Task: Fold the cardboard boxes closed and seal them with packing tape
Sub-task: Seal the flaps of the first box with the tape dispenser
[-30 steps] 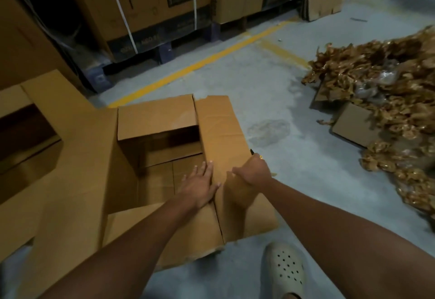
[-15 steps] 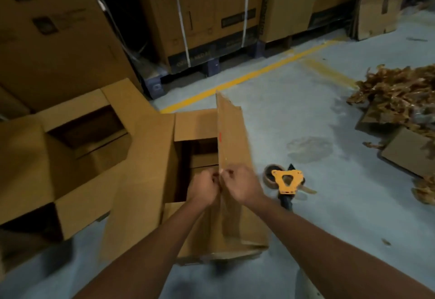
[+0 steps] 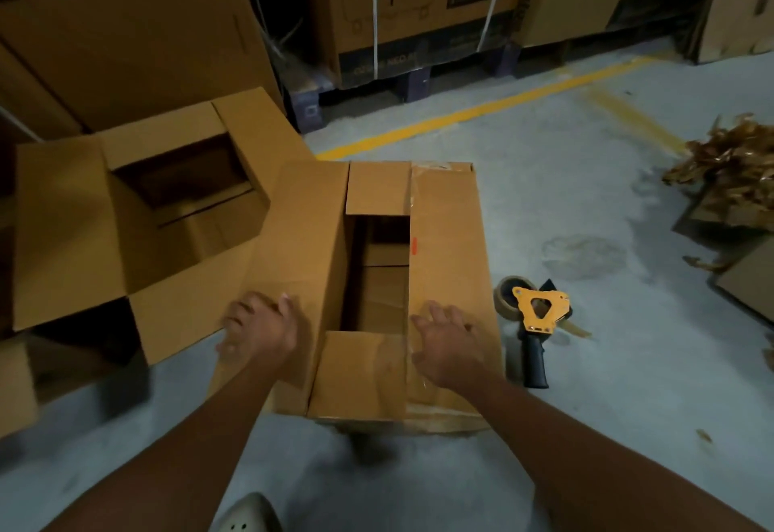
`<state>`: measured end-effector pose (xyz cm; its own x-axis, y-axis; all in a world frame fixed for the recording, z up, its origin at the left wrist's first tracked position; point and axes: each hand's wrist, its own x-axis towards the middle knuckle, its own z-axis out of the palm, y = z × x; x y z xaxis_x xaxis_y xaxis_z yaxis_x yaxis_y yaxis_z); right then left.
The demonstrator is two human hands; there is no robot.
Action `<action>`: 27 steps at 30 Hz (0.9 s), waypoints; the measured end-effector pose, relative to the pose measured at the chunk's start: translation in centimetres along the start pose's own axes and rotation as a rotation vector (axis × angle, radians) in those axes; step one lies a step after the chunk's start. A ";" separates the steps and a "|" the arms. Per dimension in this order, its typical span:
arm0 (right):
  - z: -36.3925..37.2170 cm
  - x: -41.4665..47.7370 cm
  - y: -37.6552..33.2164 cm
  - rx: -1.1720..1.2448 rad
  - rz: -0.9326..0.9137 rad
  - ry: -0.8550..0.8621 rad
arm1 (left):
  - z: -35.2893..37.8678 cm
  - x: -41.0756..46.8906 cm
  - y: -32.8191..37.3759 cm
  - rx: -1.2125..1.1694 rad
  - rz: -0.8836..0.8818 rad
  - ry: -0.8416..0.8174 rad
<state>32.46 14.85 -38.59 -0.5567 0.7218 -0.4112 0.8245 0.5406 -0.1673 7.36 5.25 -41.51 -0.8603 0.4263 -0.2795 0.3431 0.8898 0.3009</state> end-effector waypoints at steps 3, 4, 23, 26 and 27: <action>0.0 0.0 0.5 0.015 -0.015 -0.001 | -2.2 1.2 -1.1 -0.160 -0.099 -0.010; 0.1 0.0 0.7 0.023 -0.020 -0.006 | -3.3 1.5 -1.6 -0.208 -0.086 -0.006; 1.8 -1.4 4.6 0.375 0.231 0.206 | 4.2 -9.4 7.9 0.398 0.848 -0.320; 3.2 -1.0 5.0 0.320 0.250 0.118 | 5.2 -8.9 5.7 0.377 0.766 -0.148; 3.8 -0.9 4.9 0.315 0.240 0.136 | 5.2 -8.6 5.2 0.343 0.653 -0.128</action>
<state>37.40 15.22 -42.42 -0.3361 0.8731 -0.3533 0.9113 0.2068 -0.3560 18.44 7.03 -42.28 -0.3979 0.8824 -0.2513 0.8855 0.4410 0.1466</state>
